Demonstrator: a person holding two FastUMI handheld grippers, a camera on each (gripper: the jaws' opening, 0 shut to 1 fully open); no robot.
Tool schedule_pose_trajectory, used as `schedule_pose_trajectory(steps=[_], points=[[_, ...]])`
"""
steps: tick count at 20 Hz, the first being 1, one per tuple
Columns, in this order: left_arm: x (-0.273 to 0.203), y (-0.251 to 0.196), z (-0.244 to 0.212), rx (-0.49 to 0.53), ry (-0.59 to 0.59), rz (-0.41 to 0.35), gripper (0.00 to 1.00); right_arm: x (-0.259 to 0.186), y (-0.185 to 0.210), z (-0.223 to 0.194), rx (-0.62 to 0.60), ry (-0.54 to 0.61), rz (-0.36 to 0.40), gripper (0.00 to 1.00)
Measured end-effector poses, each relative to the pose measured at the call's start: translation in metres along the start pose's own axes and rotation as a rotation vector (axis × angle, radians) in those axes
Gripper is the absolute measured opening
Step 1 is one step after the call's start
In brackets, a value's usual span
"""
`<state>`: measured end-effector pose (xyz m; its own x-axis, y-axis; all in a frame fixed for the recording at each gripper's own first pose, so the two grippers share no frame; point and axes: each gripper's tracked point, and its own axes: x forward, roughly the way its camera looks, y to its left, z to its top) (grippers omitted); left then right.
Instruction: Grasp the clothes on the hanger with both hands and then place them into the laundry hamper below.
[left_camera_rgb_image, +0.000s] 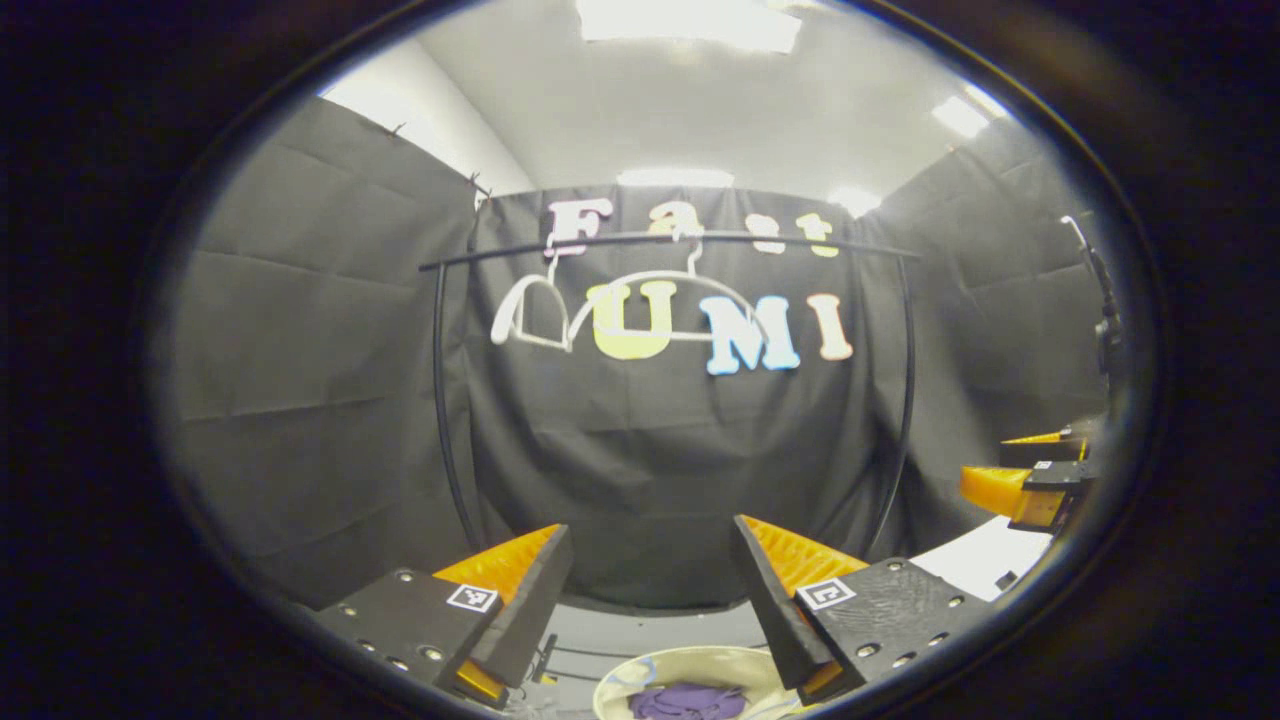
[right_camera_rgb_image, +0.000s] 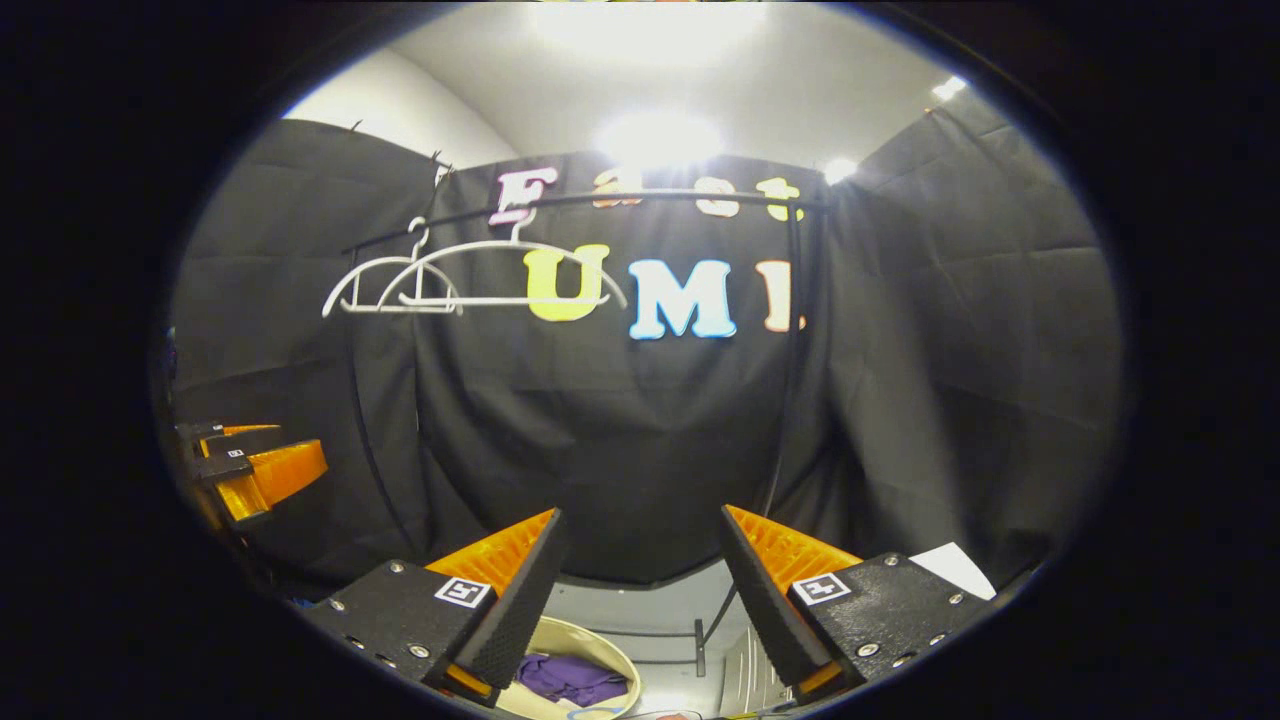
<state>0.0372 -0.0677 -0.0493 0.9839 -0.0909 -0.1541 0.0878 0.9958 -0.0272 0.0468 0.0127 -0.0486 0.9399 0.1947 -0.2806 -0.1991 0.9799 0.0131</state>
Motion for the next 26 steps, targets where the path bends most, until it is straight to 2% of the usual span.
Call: schedule_pose_trajectory(steps=[8, 9, 10, 13, 20, 26], points=[[-0.065, 0.006, 0.059, 0.02, -0.126, 0.065, 0.97, -0.067, -0.059, 0.07, -0.017, -0.18, -0.071, 0.92], [-0.07, 0.005, 0.063, 0.017, -0.136, 0.075, 0.86, -0.074, -0.062, 0.075, -0.012, -0.199, -0.076, 0.92], [-0.075, 0.003, 0.068, 0.007, -0.147, 0.084, 0.97, -0.078, -0.065, 0.079, -0.011, -0.212, -0.078, 0.92], [-0.09, -0.007, 0.084, -0.02, -0.188, 0.073, 0.97, -0.089, -0.074, 0.083, -0.031, -0.237, -0.091, 0.93], [-0.107, -0.017, 0.093, 0.007, -0.218, 0.071, 0.97, -0.105, -0.084, 0.092, -0.021, -0.253, -0.1, 0.93], [-0.105, -0.02, 0.094, 0.019, -0.228, 0.084, 0.97, -0.109, -0.086, 0.093, -0.014, -0.259, -0.112, 0.93]])
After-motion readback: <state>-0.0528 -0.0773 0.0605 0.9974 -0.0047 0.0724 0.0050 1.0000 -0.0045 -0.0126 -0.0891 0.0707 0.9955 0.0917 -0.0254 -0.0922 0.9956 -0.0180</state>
